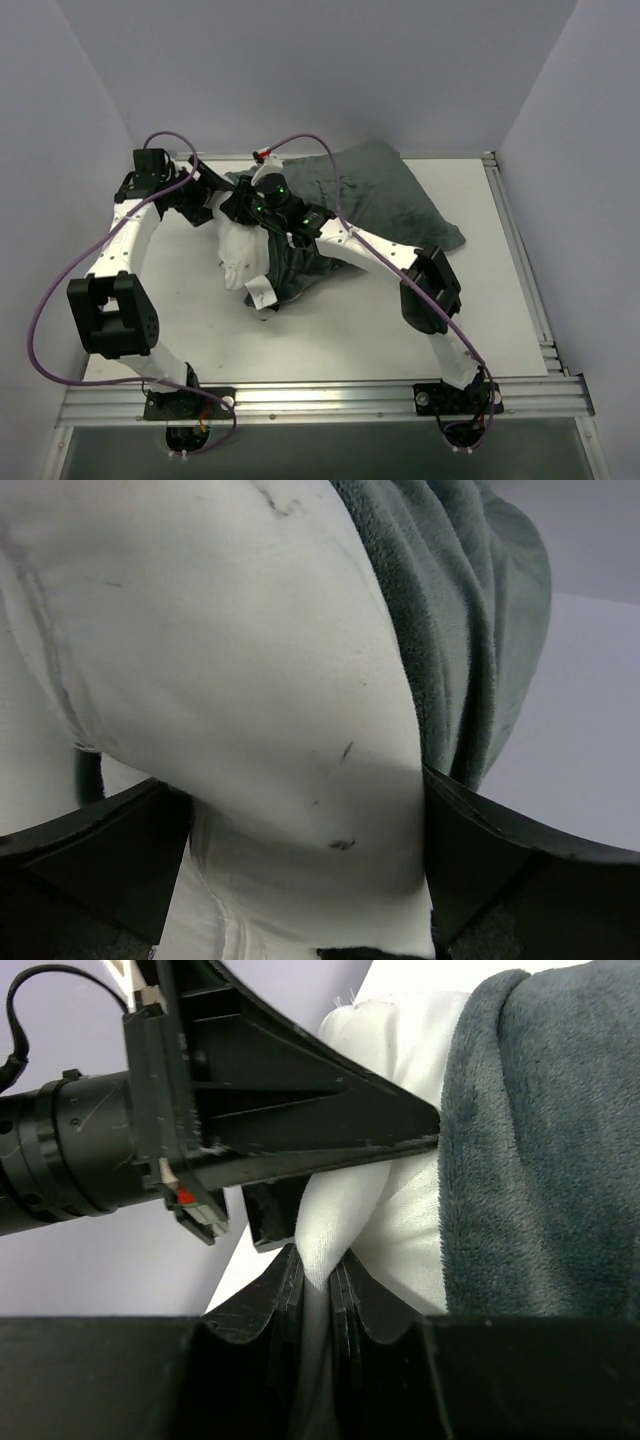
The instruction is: Remove the pillowcase from the pillow
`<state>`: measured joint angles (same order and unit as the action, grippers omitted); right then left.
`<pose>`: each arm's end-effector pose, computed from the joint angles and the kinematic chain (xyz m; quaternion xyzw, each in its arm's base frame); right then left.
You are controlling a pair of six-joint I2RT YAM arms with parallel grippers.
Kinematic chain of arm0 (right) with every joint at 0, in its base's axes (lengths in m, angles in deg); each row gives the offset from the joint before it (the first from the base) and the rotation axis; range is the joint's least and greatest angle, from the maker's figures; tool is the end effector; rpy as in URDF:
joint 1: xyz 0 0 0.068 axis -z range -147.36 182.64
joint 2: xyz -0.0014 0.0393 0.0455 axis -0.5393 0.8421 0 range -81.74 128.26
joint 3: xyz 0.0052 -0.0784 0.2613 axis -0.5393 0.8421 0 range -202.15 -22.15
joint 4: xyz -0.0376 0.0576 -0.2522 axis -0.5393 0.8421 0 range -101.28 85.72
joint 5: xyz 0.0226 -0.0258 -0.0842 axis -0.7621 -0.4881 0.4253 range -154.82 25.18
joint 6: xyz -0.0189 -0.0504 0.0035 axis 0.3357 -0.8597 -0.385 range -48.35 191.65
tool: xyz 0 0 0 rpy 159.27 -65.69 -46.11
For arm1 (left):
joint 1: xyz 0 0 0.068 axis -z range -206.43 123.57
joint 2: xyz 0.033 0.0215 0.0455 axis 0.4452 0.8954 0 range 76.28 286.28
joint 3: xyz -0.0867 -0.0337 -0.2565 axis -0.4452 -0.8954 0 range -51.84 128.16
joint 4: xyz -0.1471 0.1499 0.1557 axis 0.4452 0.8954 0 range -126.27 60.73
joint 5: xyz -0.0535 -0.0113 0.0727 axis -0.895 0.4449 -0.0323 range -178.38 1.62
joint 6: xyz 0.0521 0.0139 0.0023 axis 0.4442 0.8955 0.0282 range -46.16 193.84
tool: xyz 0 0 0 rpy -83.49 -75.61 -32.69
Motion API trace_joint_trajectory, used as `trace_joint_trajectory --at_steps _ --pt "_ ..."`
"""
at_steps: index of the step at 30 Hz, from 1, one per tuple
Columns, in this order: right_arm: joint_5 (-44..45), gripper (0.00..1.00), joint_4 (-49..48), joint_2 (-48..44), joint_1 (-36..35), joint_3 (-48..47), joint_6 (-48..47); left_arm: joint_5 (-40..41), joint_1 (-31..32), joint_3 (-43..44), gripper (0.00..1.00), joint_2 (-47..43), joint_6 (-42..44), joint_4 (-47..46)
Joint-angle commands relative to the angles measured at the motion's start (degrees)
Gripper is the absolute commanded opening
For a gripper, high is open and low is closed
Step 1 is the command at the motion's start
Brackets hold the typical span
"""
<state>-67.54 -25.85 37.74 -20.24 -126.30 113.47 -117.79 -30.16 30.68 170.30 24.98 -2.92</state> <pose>0.3076 0.4089 0.3349 -0.0851 0.7067 0.5278 0.4633 0.3654 0.0062 0.3127 -0.3083 0.8439 -0.3589 0.2529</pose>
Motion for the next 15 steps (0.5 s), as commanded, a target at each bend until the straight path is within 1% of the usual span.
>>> trace_joint_trajectory --at_steps 1,5,6,7,8,9,10,11,13,14,15 --pt "-8.79 0.0 -6.88 0.22 -3.89 -5.16 2.65 -0.66 2.58 -2.27 0.94 0.29 2.09 -6.89" --pt "-8.97 0.0 -5.82 0.76 -3.81 -6.67 1.77 2.33 3.11 -4.2 0.94 1.25 5.87 -3.82" --pt "-9.06 0.0 -5.65 0.58 -3.81 -6.76 1.51 2.16 3.02 -4.56 0.99 1.69 6.67 -3.12" --pt "-8.97 0.0 -5.39 0.58 -3.89 -6.93 0.72 1.29 2.85 -4.91 0.92 2.04 7.2 -3.37" --pt "-8.97 0.0 -5.04 0.49 -3.81 -7.2 0.37 -0.2 2.41 -5.96 0.45 2.57 6.94 -3.63" --pt "-9.14 0.0 -4.68 0.49 -3.72 -7.37 0.02 -0.3 2.23 -6.32 0.22 2.57 6.76 -3.72" --pt "-10.36 0.0 -4.68 0.4 -3.54 -7.37 -0.51 -0.12 2.23 -6.49 0.04 2.4 7.37 -3.9" --pt "-11.51 0.0 -4.68 0.14 -3.28 -7.46 -0.78 -0.12 2.15 -6.5 0.02 2.14 7.72 -3.99" --pt "-15.53 0.27 -2.84 -0.56 -2.49 -7.81 -1.56 -0.73 1.27 -6.41 0.02 1.7 7.9 -3.81" --pt "-16.34 0.4 -1.27 -1.87 -2.14 -8.07 -3.4 -1.09 0.74 -6.41 0.02 1.35 7.82 -3.81" --pt "-16.7 0.54 3.97 -2.93 -1.61 -9.12 -4.98 -1.7 0.3 -6.58 0.02 1.08 7.82 -3.9"
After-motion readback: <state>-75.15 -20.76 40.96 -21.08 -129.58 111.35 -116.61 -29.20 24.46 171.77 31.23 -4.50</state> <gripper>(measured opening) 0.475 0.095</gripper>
